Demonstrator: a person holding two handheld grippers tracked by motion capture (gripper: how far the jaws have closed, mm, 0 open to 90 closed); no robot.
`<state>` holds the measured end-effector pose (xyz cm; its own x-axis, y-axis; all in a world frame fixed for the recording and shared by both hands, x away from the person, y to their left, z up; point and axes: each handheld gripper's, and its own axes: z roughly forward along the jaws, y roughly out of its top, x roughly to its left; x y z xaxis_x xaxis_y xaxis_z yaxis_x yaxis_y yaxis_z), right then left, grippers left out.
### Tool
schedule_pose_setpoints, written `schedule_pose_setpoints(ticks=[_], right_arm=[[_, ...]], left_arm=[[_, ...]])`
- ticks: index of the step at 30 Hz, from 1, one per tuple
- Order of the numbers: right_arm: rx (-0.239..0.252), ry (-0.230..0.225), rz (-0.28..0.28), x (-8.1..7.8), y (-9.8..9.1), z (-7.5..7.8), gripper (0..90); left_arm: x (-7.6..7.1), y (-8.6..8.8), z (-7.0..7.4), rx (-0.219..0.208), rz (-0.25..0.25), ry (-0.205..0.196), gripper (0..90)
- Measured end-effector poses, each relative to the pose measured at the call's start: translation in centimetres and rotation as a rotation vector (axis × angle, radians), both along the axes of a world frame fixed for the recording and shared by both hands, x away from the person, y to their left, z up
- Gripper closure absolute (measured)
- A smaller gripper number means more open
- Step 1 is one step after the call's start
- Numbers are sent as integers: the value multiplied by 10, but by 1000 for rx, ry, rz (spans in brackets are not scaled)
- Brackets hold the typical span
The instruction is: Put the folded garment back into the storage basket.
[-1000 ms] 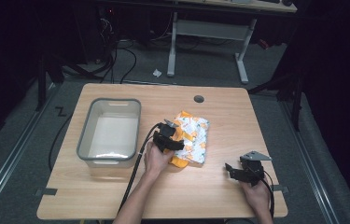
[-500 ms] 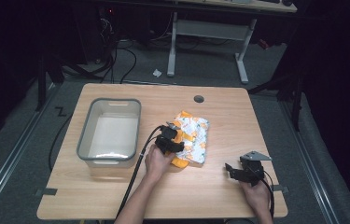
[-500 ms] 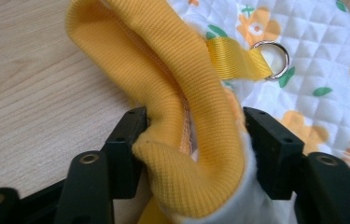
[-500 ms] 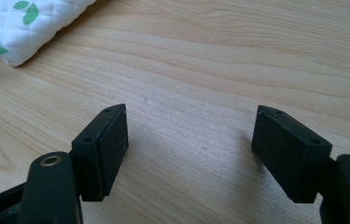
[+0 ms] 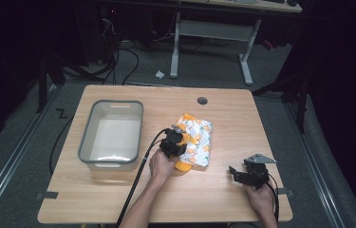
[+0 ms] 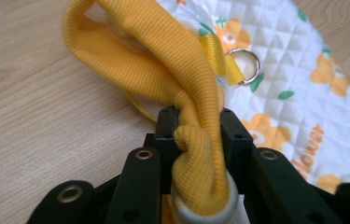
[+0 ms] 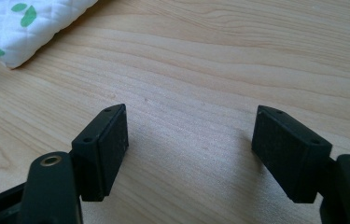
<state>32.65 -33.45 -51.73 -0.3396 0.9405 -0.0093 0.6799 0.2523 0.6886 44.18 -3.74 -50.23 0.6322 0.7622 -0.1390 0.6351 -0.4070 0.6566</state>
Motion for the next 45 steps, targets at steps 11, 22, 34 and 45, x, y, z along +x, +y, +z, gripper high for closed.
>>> schedule_pose_setpoints(ticks=[11,22,34,45], right_arm=[[0,0,0,0,0,0,273],[1,1,0,0,0,0,273],[0,0,0,0,0,0,273],[1,0,0,0,0,0,273]], left_arm=[[-11,13,28,-65,-6,-61,737],[-22,29,51,-118,-24,-114,740],[-32,45,68,-164,-20,-160,741],[-37,66,79,-205,-1,-169,745]])
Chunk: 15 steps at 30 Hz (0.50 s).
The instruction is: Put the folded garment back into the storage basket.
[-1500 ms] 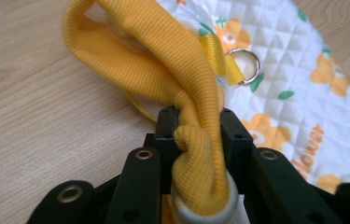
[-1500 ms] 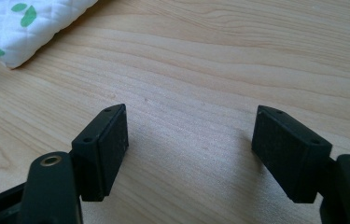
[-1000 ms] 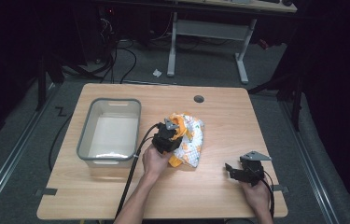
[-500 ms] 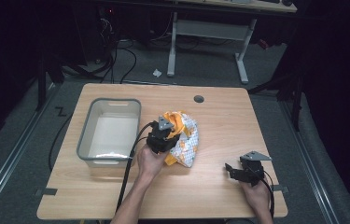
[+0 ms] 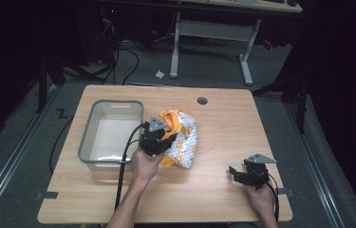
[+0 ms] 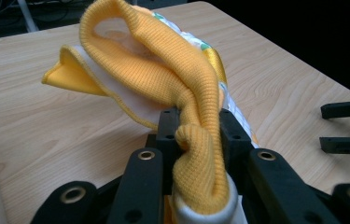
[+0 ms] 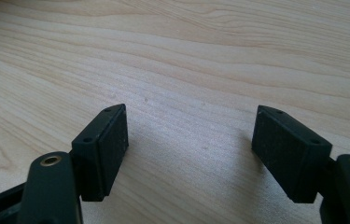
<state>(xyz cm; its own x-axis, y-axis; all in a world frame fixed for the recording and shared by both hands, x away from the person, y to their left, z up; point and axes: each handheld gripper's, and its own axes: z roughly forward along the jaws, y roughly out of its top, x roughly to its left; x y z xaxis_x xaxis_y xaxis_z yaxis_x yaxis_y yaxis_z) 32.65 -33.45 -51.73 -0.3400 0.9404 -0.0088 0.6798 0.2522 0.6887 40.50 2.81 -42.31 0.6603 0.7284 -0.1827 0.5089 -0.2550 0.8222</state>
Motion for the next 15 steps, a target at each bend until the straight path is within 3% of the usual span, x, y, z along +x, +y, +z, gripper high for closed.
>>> schedule_pose_setpoints(ticks=[12,15], right_arm=[[-1,0,1,0,0,0,273],[0,1,0,0,0,0,273]], left_arm=[[-3,23,9,-56,41,-24,745],[-4,28,12,-54,49,-31,744]])
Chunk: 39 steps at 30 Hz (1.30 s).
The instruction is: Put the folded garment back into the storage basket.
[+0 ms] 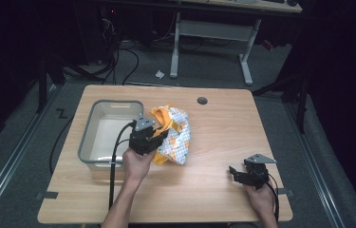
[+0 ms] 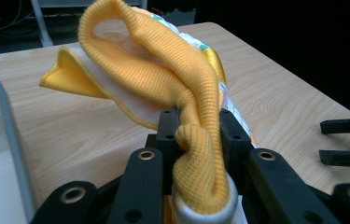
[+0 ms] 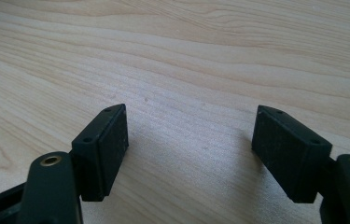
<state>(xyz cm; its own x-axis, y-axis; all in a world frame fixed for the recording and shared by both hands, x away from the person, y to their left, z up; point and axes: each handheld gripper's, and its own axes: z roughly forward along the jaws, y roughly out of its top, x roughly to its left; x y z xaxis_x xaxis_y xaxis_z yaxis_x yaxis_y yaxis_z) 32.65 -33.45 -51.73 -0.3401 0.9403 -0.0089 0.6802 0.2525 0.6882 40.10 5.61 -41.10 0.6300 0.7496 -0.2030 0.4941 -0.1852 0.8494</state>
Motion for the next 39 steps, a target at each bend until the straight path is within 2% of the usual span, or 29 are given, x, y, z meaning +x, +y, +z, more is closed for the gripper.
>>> schedule_pose_setpoints(ticks=[11,17,32,39], right_arm=[[-2,-2,2,0,0,0,273],[-2,-2,2,0,0,0,273],[-1,-1,1,0,0,0,273],[-4,-4,6,0,0,0,273]], left_arm=[[-3,20,12,-20,24,-14,745],[-3,29,15,-35,38,-18,745],[-6,53,21,-41,74,-36,744],[-4,64,22,-42,90,-25,744]])
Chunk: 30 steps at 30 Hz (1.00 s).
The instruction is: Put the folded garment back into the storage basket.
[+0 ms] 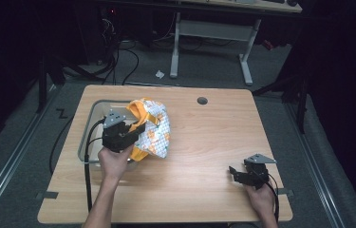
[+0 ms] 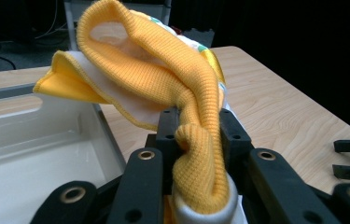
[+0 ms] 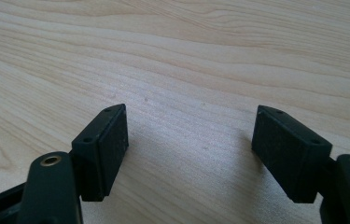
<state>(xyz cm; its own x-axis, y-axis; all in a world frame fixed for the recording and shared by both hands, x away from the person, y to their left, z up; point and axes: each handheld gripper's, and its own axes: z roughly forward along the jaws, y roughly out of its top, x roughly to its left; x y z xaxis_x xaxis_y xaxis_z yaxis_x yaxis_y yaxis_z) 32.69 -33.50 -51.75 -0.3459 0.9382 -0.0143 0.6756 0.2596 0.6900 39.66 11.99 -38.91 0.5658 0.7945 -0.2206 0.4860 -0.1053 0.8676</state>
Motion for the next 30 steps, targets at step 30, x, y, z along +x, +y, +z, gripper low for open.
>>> schedule_pose_setpoints(ticks=[30], right_arm=[[3,3,-5,0,0,0,273]], left_arm=[[-1,51,2,-7,104,8,744]])
